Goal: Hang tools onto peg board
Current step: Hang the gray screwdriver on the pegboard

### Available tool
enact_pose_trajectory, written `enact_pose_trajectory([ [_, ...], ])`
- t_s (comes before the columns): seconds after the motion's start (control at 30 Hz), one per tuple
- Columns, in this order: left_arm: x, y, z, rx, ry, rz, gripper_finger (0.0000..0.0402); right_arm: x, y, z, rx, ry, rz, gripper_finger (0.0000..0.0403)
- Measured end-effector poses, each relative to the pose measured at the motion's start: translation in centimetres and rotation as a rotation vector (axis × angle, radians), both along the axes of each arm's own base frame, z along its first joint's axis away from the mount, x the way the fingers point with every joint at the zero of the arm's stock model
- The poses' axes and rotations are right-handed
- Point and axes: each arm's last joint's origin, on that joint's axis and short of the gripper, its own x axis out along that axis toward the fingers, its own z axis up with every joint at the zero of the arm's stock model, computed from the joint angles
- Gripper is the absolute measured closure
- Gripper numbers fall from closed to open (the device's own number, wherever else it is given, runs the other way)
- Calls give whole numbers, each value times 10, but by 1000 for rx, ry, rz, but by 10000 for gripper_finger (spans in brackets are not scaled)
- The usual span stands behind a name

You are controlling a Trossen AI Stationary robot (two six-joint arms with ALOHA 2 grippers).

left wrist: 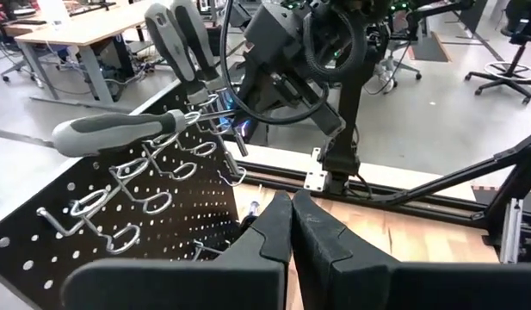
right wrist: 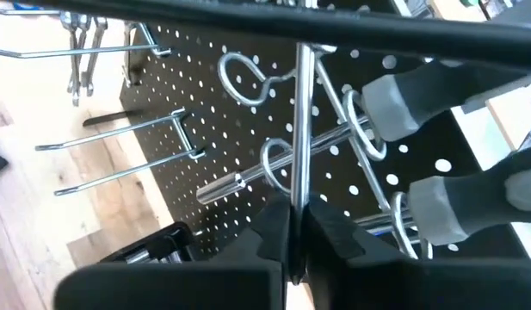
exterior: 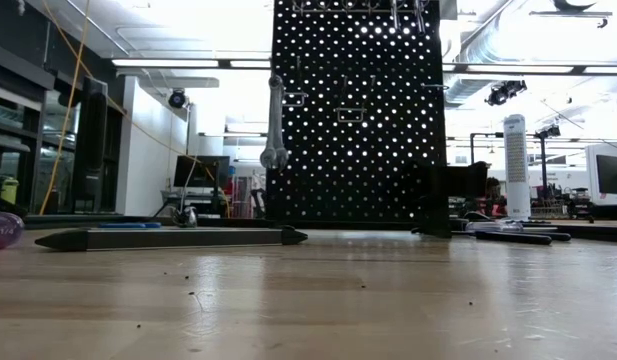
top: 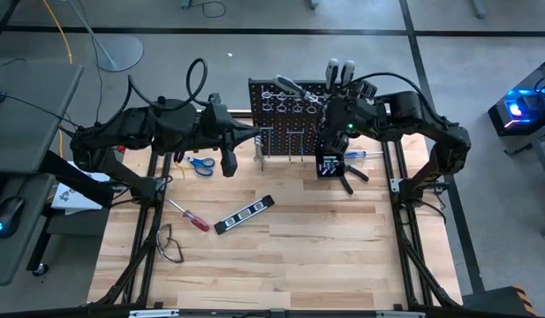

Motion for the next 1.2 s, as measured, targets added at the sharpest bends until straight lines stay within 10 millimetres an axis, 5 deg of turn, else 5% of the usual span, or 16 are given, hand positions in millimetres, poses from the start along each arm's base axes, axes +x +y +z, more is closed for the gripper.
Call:
enact_pose_trajectory([
  [0.37,7,18,-1,148,35,109,401,1,2,2,23,-10,49,399],
  [0.53,35,37,-18,420,217,127,392,4,3,3,44,-39,75,401],
  [0.7,61,50,-33,714,416,167,342,4,4,3,55,-46,78,401],
  [0.97,59,23,-5,882,274,206,241,6,4,3,91,-62,109,402],
  [1.2,50,20,0,911,332,294,211,18,4,12,73,-187,155,402],
])
